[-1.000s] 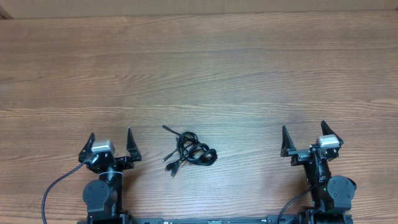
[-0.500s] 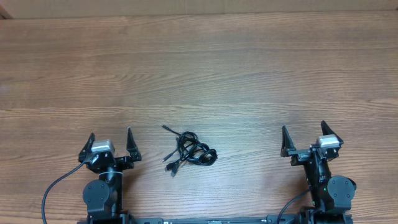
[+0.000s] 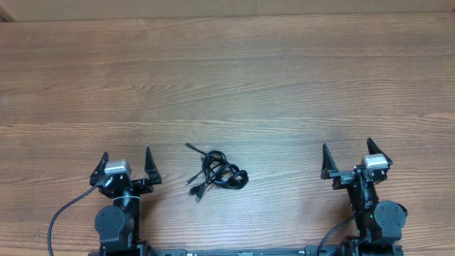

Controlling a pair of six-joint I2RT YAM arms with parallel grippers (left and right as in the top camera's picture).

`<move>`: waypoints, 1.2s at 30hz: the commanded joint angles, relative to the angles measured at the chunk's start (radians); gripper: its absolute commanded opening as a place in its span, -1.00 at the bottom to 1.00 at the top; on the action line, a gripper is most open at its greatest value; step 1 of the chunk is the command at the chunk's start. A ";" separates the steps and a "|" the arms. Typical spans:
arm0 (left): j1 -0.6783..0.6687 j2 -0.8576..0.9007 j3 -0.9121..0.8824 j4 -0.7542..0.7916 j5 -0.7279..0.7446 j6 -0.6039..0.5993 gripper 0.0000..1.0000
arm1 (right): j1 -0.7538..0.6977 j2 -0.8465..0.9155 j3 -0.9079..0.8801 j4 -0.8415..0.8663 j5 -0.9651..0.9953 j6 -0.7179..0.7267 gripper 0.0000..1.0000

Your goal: Untangle cables

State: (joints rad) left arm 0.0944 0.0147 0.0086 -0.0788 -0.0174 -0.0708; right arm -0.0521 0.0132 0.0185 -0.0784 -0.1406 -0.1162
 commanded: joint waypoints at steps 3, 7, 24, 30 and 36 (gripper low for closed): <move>0.010 -0.008 -0.003 0.001 0.008 0.015 0.99 | 0.001 0.001 -0.010 0.005 0.009 -0.005 1.00; 0.010 -0.008 -0.003 0.001 0.008 0.015 0.99 | 0.001 0.001 -0.010 0.005 0.009 -0.005 1.00; 0.010 -0.008 0.005 -0.005 0.010 0.014 0.99 | 0.001 0.001 -0.010 0.005 0.009 -0.005 1.00; 0.010 -0.008 0.087 -0.119 0.008 0.016 0.99 | 0.001 0.001 -0.010 0.005 0.009 -0.005 1.00; 0.010 -0.008 0.190 -0.271 0.007 0.027 1.00 | 0.001 0.001 -0.010 0.005 0.009 -0.005 1.00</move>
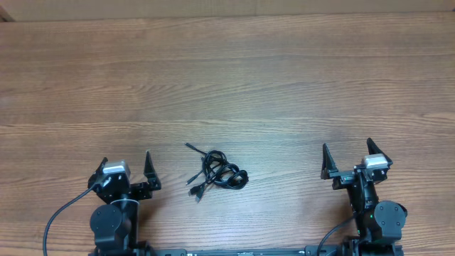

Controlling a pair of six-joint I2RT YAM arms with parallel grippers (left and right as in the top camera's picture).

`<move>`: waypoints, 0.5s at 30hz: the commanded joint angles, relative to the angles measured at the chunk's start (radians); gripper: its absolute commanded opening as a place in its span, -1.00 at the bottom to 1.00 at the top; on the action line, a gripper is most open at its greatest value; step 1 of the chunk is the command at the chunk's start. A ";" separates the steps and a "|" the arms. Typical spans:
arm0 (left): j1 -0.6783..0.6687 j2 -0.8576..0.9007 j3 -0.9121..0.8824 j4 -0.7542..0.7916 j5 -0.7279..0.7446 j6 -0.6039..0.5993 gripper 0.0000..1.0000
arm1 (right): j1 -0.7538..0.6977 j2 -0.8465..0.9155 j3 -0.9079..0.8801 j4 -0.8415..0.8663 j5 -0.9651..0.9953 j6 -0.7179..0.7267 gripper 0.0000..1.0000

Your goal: Untangle cables

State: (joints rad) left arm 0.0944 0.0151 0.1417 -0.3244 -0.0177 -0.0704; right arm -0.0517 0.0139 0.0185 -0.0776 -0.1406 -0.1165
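A small bundle of tangled black cables (219, 173) lies on the wooden table, near the front and a little left of centre, with plug ends sticking out to the upper left and lower left. My left gripper (126, 168) sits to the left of the bundle, its fingers spread open and empty. On the far right my right gripper (349, 158) is open as well, holding nothing. Neither gripper touches the cables.
The wooden table (227, 78) stretches far behind the cables. Both arm bases stand at the front edge, each with a black cable trailing from it.
My left gripper has shifted slightly down and to the left, toward the front edge. The cables and the right arm are where they were.
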 commanded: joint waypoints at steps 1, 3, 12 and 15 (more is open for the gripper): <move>0.010 -0.009 0.065 -0.040 0.007 0.027 0.99 | 0.001 0.000 -0.010 0.005 0.009 -0.005 1.00; 0.010 -0.009 0.079 -0.068 0.008 0.026 0.99 | 0.001 0.000 -0.010 0.005 0.009 -0.005 0.99; 0.010 -0.009 0.103 -0.137 0.008 0.034 0.99 | 0.001 0.000 -0.010 0.005 0.009 -0.005 1.00; 0.010 -0.008 0.103 -0.160 0.007 0.036 1.00 | 0.001 0.000 -0.010 0.005 0.009 -0.005 1.00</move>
State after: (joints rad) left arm 0.0944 0.0151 0.2180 -0.4694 -0.0177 -0.0620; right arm -0.0517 0.0139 0.0185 -0.0780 -0.1402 -0.1165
